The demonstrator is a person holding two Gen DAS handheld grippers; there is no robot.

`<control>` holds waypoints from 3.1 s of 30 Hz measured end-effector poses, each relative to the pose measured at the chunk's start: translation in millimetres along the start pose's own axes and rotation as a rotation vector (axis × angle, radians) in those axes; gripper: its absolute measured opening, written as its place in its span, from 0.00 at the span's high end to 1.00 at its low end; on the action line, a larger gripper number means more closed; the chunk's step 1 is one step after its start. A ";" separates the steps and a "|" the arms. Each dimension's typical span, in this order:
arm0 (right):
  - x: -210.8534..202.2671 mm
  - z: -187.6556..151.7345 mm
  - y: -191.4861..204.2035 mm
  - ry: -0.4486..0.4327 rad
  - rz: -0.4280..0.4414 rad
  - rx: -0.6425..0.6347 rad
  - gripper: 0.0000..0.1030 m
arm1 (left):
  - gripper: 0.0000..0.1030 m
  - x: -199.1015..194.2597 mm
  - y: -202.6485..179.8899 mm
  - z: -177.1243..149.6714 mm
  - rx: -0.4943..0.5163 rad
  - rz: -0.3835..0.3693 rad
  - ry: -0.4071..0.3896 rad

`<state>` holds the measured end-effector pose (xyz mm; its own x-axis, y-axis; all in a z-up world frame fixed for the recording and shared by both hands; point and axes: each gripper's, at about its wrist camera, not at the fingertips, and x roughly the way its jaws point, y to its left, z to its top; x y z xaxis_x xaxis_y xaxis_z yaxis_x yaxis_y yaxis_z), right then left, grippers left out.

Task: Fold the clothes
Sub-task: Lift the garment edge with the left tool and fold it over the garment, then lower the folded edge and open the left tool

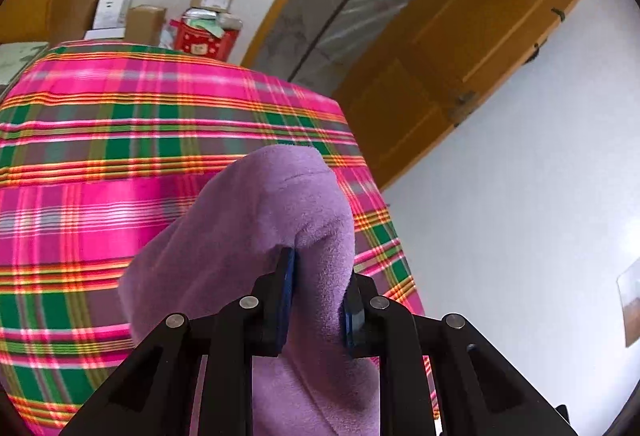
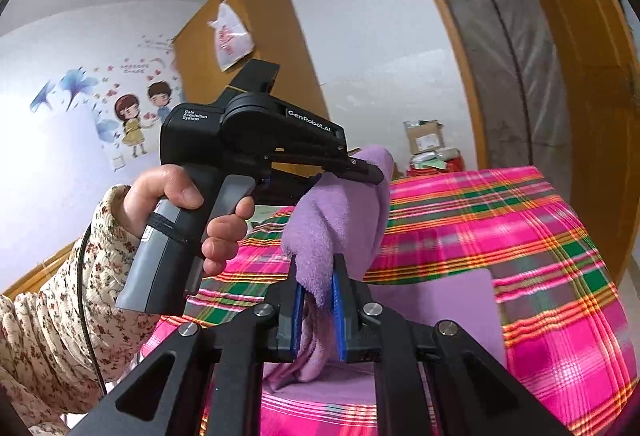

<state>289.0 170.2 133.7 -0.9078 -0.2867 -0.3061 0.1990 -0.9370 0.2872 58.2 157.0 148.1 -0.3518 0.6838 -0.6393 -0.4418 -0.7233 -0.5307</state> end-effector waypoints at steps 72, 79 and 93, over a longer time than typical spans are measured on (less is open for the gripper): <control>48.8 -38.0 -110.8 0.275 -0.293 0.073 0.82 | 0.68 17.5 71.0 -65.9 -0.079 0.165 0.006; 42.2 -56.1 -117.1 0.315 -0.289 0.088 0.82 | 0.57 29.5 86.7 -70.8 -0.114 0.138 0.024; 25.5 -52.4 -117.3 0.375 -0.340 0.030 0.66 | 0.47 29.2 96.6 -77.1 -0.104 0.153 0.003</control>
<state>261.8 262.4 44.6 -0.7230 -0.0237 -0.6904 -0.1006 -0.9851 0.1392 68.9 99.7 35.3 -0.4062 0.5646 -0.7185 -0.2953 -0.8252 -0.4815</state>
